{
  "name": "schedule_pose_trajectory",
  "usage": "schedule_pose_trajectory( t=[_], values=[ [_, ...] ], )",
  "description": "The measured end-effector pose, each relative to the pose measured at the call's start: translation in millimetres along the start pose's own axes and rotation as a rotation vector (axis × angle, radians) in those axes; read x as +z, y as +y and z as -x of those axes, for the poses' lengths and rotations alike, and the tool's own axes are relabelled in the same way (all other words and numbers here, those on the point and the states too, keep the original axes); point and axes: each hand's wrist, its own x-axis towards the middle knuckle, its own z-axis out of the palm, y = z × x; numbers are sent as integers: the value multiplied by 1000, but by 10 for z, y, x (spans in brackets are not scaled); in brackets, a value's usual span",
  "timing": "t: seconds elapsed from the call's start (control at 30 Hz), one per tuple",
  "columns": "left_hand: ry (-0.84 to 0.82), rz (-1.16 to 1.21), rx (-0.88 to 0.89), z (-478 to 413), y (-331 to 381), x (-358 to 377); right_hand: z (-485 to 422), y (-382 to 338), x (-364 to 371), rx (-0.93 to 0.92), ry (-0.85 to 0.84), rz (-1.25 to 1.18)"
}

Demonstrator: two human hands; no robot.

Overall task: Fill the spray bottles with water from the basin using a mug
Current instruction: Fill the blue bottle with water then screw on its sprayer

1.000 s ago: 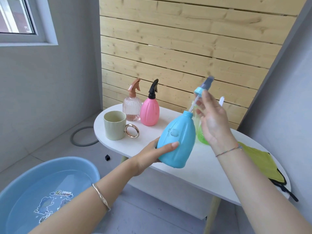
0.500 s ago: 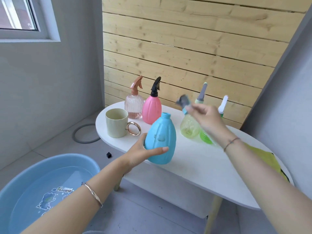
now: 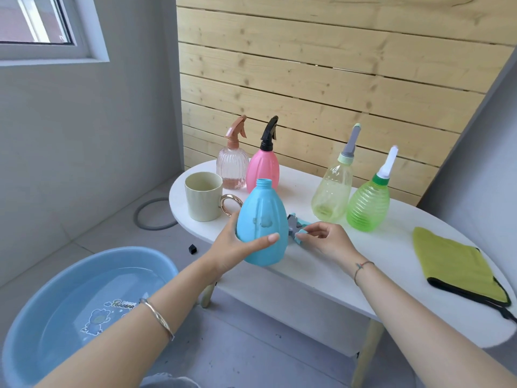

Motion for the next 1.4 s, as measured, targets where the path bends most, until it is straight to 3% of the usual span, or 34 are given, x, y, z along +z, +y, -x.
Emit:
schedule_pose_trajectory(
  t=[0.17,0.3,0.37,0.47,0.87,1.2,1.4],
  values=[
    [70,-12,14,-22,-14,-14,-27,-32,-26,-37,-6,140],
    [93,-6,17,9,38,-22,-25,-203,61,-125,124,231],
    [130,10,21,41,75,-51,-23,-383,195,-185,127,133],
    [188,15,10,87,104,-131,4,-616,416,-104,42,-157],
    [399,-87,-120,568,103,-1052,-267,-806,1346,-35,-68,-264],
    [466,-119,-108,945,30,-1811,-244,-1002,1882,-114,22,-322],
    [606,-164,-184,1344,-236,-2500,-123,-1429,2507,-208,-153,-327]
  ],
)
